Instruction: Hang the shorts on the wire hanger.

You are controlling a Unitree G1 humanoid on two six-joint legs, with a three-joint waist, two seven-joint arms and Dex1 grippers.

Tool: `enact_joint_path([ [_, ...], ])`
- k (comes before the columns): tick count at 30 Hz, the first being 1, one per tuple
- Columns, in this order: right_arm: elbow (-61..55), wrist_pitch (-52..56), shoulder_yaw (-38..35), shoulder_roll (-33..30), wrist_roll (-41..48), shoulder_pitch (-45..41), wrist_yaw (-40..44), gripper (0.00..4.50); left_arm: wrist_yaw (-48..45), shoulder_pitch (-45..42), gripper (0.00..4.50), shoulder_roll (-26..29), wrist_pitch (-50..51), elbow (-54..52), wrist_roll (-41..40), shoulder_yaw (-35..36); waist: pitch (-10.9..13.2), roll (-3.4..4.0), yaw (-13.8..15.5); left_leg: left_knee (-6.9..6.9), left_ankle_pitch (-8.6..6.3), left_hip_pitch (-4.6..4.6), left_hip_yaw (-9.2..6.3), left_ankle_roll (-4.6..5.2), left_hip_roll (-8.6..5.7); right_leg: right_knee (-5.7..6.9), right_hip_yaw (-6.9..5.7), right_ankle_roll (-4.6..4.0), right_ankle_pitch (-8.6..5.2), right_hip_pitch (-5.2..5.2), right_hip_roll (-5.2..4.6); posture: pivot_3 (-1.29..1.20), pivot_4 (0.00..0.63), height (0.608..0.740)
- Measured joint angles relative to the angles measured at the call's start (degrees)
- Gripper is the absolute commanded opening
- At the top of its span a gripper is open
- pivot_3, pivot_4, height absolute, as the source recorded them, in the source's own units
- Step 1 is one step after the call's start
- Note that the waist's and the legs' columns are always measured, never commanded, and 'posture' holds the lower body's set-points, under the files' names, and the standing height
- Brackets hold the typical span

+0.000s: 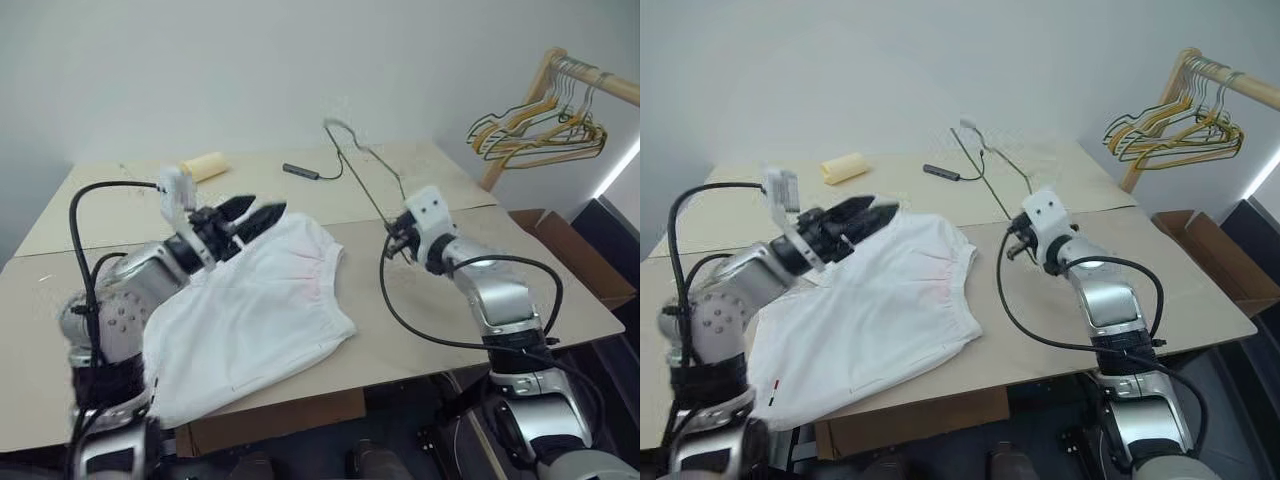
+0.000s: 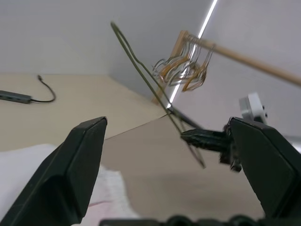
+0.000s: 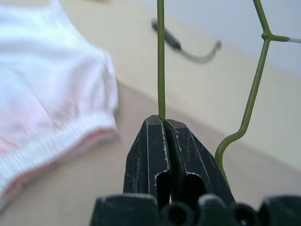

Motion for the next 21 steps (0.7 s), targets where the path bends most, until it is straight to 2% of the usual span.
enact_joint_path([
  [3, -4.22, -6.00, 2.61, 0.99, -0.53, 1.68, 0.69, 0.04, 8.37, -3.01, 4.50, -4.45, 0.31, 3.14, -5.64, 3.11, 0.00, -0.01, -0.13, 0.01, 0.00, 0.03, -0.12, 0.00, -0.13, 0.00, 0.01, 0.00, 0.01, 0.06, -0.02, 0.02, 0.000, 0.740],
  [6, -6.31, -10.31, 3.67, 1.68, -0.34, 3.12, 1.98, 0.04, 12.59, -3.36, 4.50, -6.43, 0.18, 4.19, -9.85, 3.99, 0.00, -0.02, -0.04, 0.02, 0.03, 0.05, -0.13, -0.04, -0.16, -0.01, 0.00, -0.03, 0.03, 0.09, -0.02, 0.01, 0.000, 0.740],
  [16, -7.31, -16.50, 6.84, 1.05, -3.01, 5.46, 3.63, 0.04, 15.14, -4.04, 4.50, -6.06, -2.47, 4.04, -12.25, 1.53, 0.01, -0.03, 0.05, 0.02, 0.05, 0.26, -0.13, -0.09, -0.17, -0.06, -0.06, -0.06, 0.04, 0.35, -0.02, 0.01, 0.000, 0.740],
  [17, -7.30, -16.88, 7.22, 1.03, -3.52, 5.47, 3.64, 0.00, 15.12, -4.04, 4.13, -6.03, -2.61, 4.01, -12.18, 1.15, 0.01, -0.03, 0.02, 0.02, 0.05, 0.28, -0.13, -0.09, -0.17, -0.06, -0.06, -0.06, 0.04, 0.36, -0.02, 0.01, 0.000, 0.740],
  [19, -7.30, -17.25, 7.79, 1.19, -4.16, 5.48, 3.61, 0.00, 15.11, -4.04, 3.67, -6.18, -3.08, 3.90, -12.21, 0.55, 0.01, -0.02, 0.02, 0.02, 0.05, 0.27, -0.15, -0.09, -0.17, -0.07, -0.07, -0.06, 0.04, 0.37, -0.02, 0.01, 0.000, 0.740],
  [21, -7.30, -17.31, 7.86, 1.39, -4.49, 5.49, 3.51, 0.00, 15.12, -4.04, 2.96, -6.17, -3.98, 3.83, -12.25, 0.41, 0.01, -0.03, 0.04, 0.02, 0.05, 0.27, -0.15, -0.09, -0.17, -0.08, -0.07, -0.06, 0.04, 0.37, -0.02, 0.02, 0.000, 0.740],
])
